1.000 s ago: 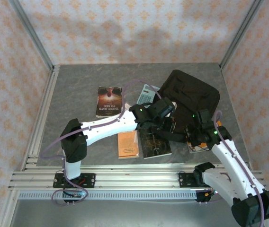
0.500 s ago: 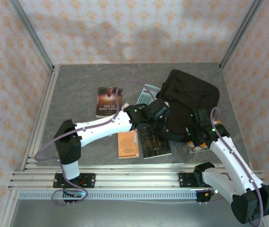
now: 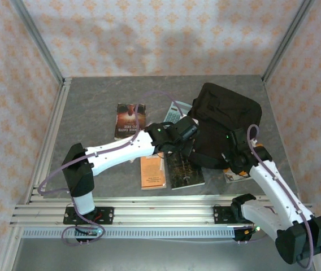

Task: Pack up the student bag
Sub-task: Unzip the student bag at the middle-right of the table.

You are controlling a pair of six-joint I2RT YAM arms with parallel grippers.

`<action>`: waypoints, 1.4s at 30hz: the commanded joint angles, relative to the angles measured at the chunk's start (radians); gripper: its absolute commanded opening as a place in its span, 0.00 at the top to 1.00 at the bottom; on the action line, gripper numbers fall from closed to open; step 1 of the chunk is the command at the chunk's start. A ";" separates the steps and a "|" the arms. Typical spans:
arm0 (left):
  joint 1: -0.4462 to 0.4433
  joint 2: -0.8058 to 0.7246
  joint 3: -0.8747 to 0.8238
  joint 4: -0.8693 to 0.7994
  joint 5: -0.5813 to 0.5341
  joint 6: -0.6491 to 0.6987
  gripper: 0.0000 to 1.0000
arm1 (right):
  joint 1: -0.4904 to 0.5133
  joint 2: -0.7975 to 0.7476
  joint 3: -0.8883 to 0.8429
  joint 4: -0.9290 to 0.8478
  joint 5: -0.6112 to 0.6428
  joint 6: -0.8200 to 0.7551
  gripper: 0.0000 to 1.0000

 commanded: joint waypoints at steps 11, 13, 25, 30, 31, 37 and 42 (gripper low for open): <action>0.003 -0.039 0.044 -0.104 -0.162 0.070 1.00 | -0.005 0.099 0.109 -0.057 0.284 -0.118 0.91; 0.003 -0.036 0.060 -0.103 -0.155 0.069 1.00 | -0.009 0.116 0.120 -0.056 0.302 -0.124 0.86; -0.030 0.112 0.328 -0.139 0.041 0.064 1.00 | -0.026 0.034 0.267 -0.162 0.206 -0.123 0.24; -0.047 0.159 0.374 -0.103 0.165 0.002 1.00 | -0.026 -0.064 0.331 -0.265 0.166 -0.029 0.22; -0.052 0.170 0.380 -0.093 0.187 -0.014 1.00 | -0.027 -0.072 0.340 -0.291 0.175 -0.005 0.23; -0.094 0.223 0.377 0.029 0.291 -0.086 1.00 | -0.076 -0.119 0.319 -0.352 0.196 0.082 0.23; -0.107 0.256 0.382 0.092 0.307 -0.128 1.00 | -0.161 -0.158 0.218 -0.289 0.059 0.149 0.18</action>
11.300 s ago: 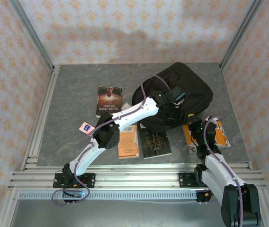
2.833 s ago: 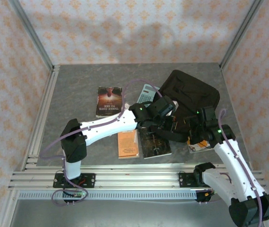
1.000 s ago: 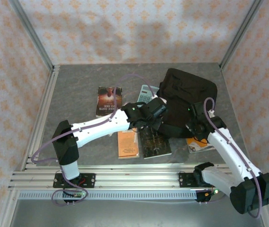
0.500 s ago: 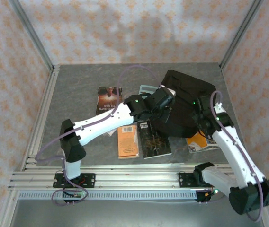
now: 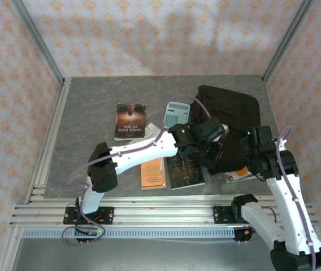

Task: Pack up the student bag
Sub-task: Unzip the student bag at the middle-right of the table.

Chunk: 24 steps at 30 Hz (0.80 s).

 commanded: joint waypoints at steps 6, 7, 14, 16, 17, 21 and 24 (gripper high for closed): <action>-0.003 -0.015 -0.004 0.144 0.006 -0.036 1.00 | -0.093 -0.028 -0.141 0.053 -0.238 0.135 0.18; 0.000 -0.011 0.001 0.147 0.007 -0.036 1.00 | -0.096 -0.038 -0.161 0.069 -0.263 0.158 0.18; 0.009 0.001 0.001 0.188 0.025 -0.046 1.00 | -0.101 -0.068 -0.277 0.189 -0.382 0.289 0.24; 0.010 0.005 0.008 0.191 0.033 -0.044 1.00 | -0.101 -0.068 -0.301 0.238 -0.399 0.308 0.29; 0.009 0.006 0.013 0.189 0.035 -0.042 1.00 | -0.101 -0.068 -0.308 0.252 -0.398 0.311 0.33; 0.011 0.006 0.019 0.149 0.005 -0.013 1.00 | -0.102 -0.066 -0.296 0.237 -0.335 0.279 0.59; 0.014 -0.002 0.006 0.106 -0.042 0.027 1.00 | -0.101 -0.061 -0.286 0.203 -0.283 0.242 0.75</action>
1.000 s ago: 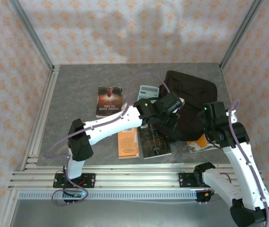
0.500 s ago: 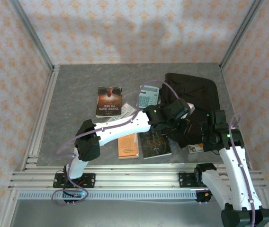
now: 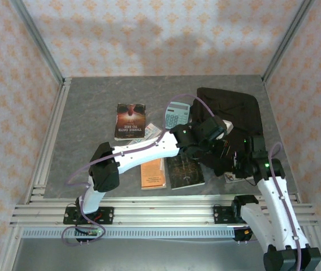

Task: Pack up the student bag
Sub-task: Unzip the student bag at the middle-right of the table.

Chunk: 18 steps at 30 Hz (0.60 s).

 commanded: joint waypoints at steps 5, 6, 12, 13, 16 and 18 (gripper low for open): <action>0.037 -0.037 -0.023 -0.081 -0.116 0.069 1.00 | -0.006 0.009 -0.024 -0.011 0.071 -0.054 0.92; 0.046 -0.044 -0.031 -0.090 -0.123 0.069 1.00 | -0.006 0.010 -0.028 -0.011 0.079 -0.063 0.93; 0.105 -0.104 -0.124 -0.074 -0.138 0.058 1.00 | -0.006 0.013 -0.013 -0.035 0.143 -0.107 0.98; 0.114 -0.113 -0.138 -0.068 -0.138 0.056 1.00 | -0.006 0.014 -0.014 -0.033 0.145 -0.113 0.99; 0.134 -0.127 -0.153 -0.071 -0.152 0.064 1.00 | -0.006 0.021 -0.017 -0.029 0.155 -0.128 1.00; 0.145 -0.128 -0.152 -0.081 -0.172 0.077 1.00 | -0.006 0.026 -0.018 -0.028 0.167 -0.142 1.00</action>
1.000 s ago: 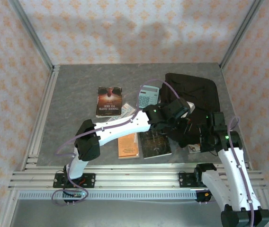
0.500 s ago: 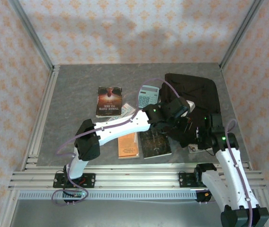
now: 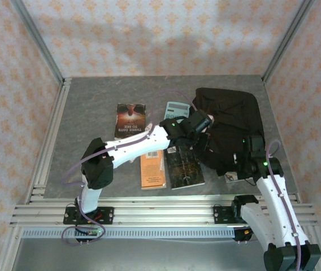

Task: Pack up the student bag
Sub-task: Unzip the student bag at the middle-right of the table.

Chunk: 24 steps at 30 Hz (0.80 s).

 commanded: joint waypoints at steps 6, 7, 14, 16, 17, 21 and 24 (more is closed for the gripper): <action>0.063 -0.070 0.016 -0.045 -0.095 0.050 1.00 | -0.006 0.026 0.011 -0.022 0.162 -0.118 1.00; 0.068 -0.063 0.024 -0.049 -0.095 0.055 1.00 | -0.006 0.032 0.011 -0.016 0.168 -0.129 1.00; 0.103 0.051 0.148 -0.121 -0.117 0.100 1.00 | -0.006 0.070 0.023 0.041 0.237 -0.282 0.97; 0.108 0.064 0.171 -0.121 -0.098 0.104 1.00 | -0.006 0.075 0.032 0.034 0.265 -0.312 0.96; 0.108 0.069 0.180 -0.119 -0.084 0.106 1.00 | -0.006 0.078 0.039 0.033 0.274 -0.325 0.95; 0.107 0.114 0.224 -0.103 0.056 0.106 1.00 | -0.007 0.098 0.078 0.049 0.192 -0.357 0.55; 0.103 0.125 0.240 -0.092 0.121 0.095 1.00 | -0.006 0.097 0.140 0.047 0.112 -0.420 0.43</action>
